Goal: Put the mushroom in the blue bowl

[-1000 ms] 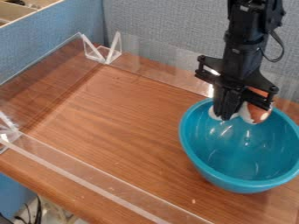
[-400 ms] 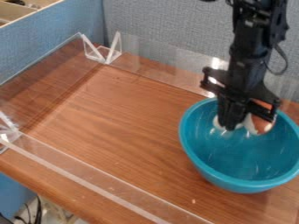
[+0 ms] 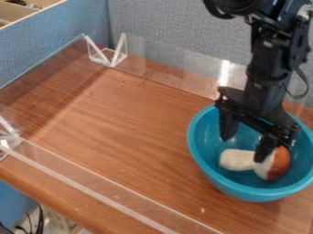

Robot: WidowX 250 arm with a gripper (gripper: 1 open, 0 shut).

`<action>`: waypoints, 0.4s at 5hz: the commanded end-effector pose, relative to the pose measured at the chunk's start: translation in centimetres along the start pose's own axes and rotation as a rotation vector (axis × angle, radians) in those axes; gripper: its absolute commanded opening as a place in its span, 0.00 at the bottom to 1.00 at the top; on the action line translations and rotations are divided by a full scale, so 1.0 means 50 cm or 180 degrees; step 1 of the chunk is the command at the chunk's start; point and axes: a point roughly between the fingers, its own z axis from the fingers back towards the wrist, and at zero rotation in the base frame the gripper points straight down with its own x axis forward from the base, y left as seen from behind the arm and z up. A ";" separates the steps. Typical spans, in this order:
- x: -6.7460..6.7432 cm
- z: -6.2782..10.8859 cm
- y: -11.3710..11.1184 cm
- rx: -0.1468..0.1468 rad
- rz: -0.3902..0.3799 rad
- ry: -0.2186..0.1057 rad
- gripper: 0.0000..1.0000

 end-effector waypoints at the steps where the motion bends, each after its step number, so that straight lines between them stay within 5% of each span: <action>1: 0.024 0.028 -0.010 0.0001 -0.0061 -0.0147 1.00; 2: 0.043 0.021 -0.014 0.0019 -0.0087 -0.0119 1.00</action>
